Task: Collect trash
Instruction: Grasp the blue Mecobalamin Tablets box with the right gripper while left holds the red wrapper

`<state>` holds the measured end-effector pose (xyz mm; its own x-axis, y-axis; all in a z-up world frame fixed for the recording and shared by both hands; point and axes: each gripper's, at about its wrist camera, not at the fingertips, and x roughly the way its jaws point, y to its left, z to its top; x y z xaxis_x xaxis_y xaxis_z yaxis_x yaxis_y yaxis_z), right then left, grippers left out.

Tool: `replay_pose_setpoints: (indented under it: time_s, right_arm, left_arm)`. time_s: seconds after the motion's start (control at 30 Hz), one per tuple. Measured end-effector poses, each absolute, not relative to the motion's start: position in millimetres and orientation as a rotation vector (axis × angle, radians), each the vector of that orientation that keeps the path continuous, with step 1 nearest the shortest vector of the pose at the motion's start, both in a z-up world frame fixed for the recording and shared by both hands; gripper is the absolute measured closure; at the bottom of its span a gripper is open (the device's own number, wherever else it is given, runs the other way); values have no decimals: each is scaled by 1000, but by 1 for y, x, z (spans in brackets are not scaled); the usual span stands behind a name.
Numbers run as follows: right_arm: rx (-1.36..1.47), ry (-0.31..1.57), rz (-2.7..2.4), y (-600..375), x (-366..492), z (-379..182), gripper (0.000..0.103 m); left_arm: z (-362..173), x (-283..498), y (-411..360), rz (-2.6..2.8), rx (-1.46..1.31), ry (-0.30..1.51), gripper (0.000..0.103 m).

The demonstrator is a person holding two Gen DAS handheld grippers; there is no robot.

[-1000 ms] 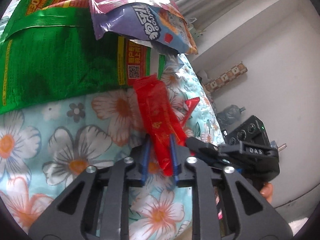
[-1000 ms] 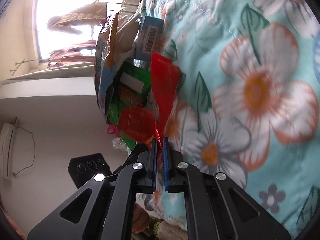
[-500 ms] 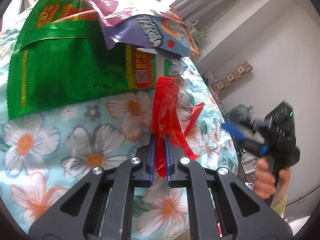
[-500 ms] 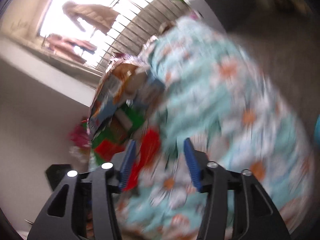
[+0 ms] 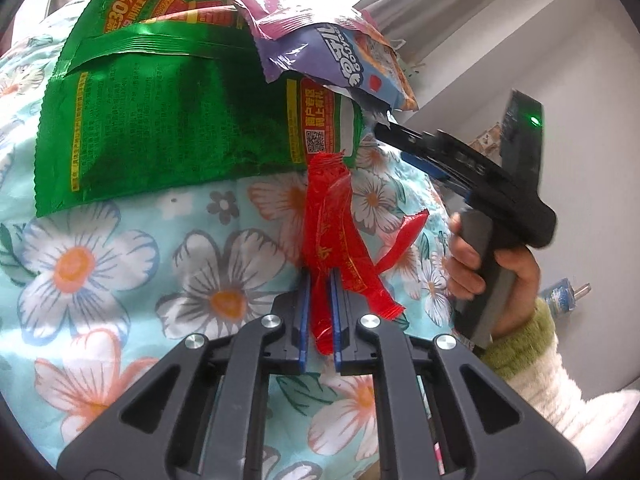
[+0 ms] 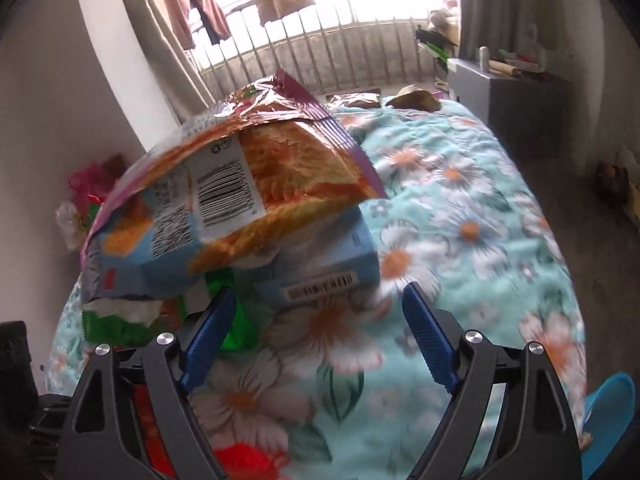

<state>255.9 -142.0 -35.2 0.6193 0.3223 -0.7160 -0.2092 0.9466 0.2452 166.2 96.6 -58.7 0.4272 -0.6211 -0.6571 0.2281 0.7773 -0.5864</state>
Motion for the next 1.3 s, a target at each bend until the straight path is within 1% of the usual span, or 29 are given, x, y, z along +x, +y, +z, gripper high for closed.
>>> replay_pose_setpoints:
  time_s: [0.17, 0.3, 0.33, 0.37, 0.57, 0.9, 1.3]
  right_arm:
    - [125, 858, 343, -138, 274, -38, 20]
    - [165, 877, 354, -142, 284, -44, 21]
    - [174, 878, 358, -142, 283, -45, 22]
    - [186, 877, 370, -144, 282, -46, 29]
    - [190, 876, 347, -154, 268, -41, 30]
    - [213, 945, 230, -189, 197, -33, 30]
    - [381, 1102, 206, -220, 87, -34, 29]
  left_arm:
    - [-66, 170, 96, -563, -457, 1004, 96]
    - [-67, 169, 96, -562, -458, 1002, 96]
    - [-67, 169, 95, -561, -457, 1002, 96]
    - [-68, 169, 94, -560, -457, 1001, 96]
    - [-66, 167, 94, -554, -448, 1000, 96]
    - [-61, 161, 84, -535, -416, 991, 96]
    - [-54, 140, 69, -523, -382, 993, 96]
